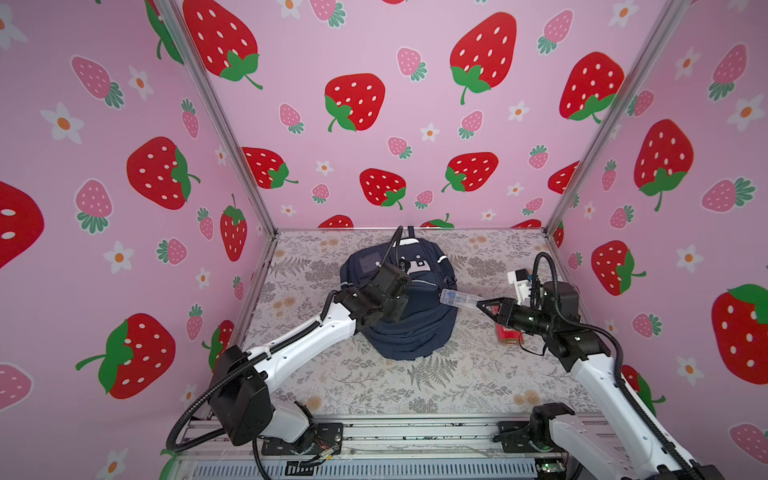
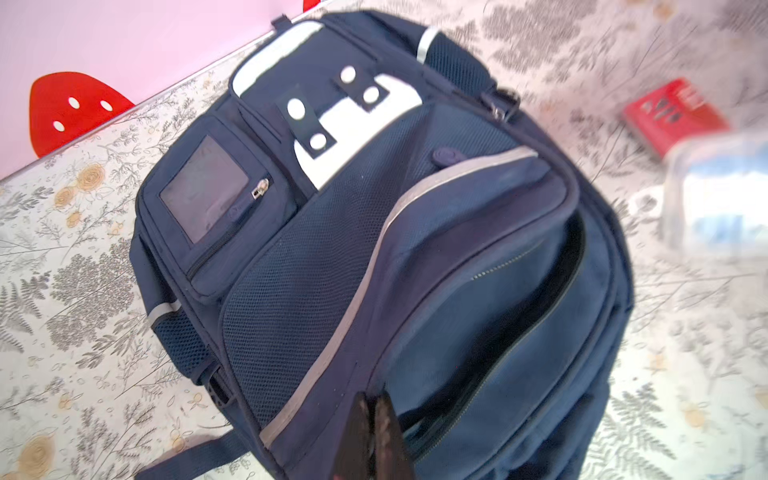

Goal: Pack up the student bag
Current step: 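Pull the front pocket open with the left gripper while right holds the box, then insert the compass box into the open pocket with the right gripper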

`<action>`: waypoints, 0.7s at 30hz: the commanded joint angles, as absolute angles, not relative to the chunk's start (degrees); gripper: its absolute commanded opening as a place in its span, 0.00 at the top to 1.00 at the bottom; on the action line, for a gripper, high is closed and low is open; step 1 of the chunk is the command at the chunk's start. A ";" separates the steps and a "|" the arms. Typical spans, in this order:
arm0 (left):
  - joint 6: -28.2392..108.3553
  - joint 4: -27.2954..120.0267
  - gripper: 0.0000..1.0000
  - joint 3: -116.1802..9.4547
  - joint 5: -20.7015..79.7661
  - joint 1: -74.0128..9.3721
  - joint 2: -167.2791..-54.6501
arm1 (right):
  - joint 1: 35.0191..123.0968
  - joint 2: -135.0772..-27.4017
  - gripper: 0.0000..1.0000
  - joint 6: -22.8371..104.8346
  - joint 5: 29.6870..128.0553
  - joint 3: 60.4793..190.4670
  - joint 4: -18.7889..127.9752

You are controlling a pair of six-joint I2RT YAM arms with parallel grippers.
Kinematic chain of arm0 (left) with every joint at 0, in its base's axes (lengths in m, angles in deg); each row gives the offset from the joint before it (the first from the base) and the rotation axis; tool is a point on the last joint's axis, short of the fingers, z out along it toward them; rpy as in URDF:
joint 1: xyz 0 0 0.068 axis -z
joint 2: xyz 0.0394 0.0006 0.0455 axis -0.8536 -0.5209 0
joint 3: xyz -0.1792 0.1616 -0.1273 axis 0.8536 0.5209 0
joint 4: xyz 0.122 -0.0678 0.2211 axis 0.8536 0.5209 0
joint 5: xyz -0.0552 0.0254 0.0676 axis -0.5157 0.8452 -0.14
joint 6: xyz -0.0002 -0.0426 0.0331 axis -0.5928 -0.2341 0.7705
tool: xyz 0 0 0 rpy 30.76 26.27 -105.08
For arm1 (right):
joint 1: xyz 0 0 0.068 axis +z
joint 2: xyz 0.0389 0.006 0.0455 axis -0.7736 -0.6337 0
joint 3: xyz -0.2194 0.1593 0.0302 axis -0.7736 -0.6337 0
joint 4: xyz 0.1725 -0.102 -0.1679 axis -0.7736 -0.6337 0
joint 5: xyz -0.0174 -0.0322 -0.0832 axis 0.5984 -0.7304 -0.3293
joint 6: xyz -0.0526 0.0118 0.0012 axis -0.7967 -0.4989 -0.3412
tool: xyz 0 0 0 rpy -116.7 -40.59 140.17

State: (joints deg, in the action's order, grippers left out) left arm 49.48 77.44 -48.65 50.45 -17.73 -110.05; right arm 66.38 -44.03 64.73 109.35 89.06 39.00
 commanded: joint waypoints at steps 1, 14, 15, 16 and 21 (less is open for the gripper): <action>48.56 72.16 1.00 -46.70 40.32 -19.41 -106.95 | 69.98 -43.94 0.92 62.44 110.21 91.22 38.27; 51.33 72.64 1.00 -47.07 35.61 -20.09 -106.30 | 85.30 -59.08 0.93 73.72 102.79 90.99 61.84; 51.28 72.64 1.00 -46.97 34.97 -20.43 -106.21 | 85.68 -60.51 0.93 74.16 102.82 91.55 62.76; 51.19 72.53 1.00 -46.85 34.30 -20.74 -106.08 | 86.01 -61.71 0.93 74.60 102.55 92.07 63.03; 51.22 72.06 1.00 -45.97 32.02 -21.84 -105.29 | 88.13 -68.55 0.92 75.68 101.05 94.76 63.60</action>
